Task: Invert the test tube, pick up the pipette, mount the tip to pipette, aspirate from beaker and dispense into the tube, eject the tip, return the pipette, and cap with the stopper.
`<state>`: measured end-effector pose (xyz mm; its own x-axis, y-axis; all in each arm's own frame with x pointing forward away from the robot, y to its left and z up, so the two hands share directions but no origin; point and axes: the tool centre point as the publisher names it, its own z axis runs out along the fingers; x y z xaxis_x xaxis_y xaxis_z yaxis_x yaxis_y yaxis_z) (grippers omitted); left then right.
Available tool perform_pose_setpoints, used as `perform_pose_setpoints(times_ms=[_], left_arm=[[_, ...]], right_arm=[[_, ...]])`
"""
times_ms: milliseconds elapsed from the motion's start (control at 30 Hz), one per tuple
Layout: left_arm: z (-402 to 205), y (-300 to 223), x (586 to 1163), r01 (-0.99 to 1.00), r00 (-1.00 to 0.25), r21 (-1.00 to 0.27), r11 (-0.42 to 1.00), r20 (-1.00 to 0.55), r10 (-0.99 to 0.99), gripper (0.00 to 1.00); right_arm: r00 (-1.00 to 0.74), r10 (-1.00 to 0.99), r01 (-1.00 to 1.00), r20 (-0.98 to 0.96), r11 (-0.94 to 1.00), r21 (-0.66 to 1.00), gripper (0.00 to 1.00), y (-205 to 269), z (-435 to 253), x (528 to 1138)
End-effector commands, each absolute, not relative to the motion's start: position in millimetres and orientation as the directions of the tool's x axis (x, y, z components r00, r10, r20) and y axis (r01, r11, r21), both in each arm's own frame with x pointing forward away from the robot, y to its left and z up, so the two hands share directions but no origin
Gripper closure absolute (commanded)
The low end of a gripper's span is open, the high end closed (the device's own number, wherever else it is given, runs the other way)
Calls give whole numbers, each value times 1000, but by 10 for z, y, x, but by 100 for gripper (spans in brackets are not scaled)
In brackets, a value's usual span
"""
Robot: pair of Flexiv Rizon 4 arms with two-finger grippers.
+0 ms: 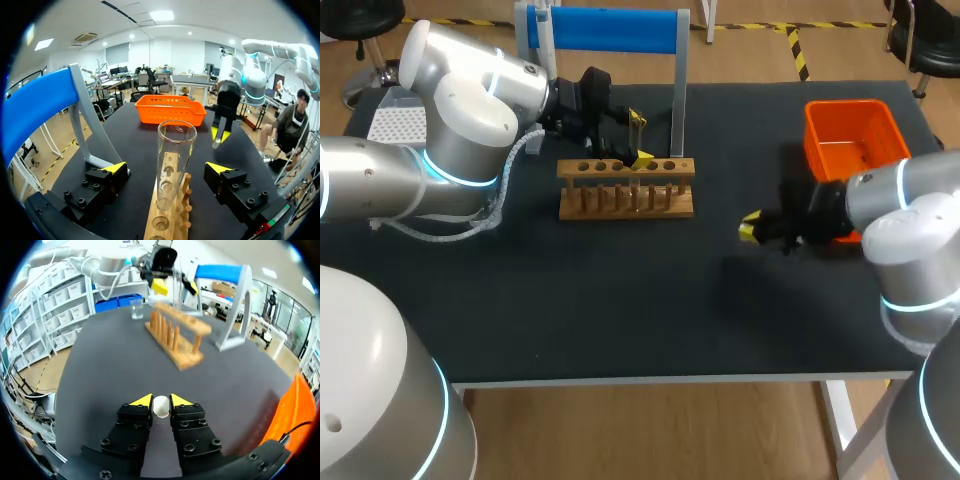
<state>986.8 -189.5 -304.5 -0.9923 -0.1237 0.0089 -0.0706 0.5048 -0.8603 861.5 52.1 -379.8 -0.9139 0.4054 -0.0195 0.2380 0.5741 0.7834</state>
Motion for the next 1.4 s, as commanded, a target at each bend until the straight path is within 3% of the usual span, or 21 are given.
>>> perform_pose_setpoints(times_ms=[33,300,1400], left_arm=[[-3045,-1892,9869,-70,-992,-860,505,9,-122,0],[-3045,-1892,9869,-70,-992,-860,505,9,-122,0],[-3045,-1892,9869,-70,-992,-860,505,9,-122,0]], right_arm=[[-929,369,228,-8,592,773,100,458,-3259,8692],[-961,268,114,-69,611,784,100,735,-2359,8839],[-971,228,88,-71,618,781,100,879,-2307,8962]])
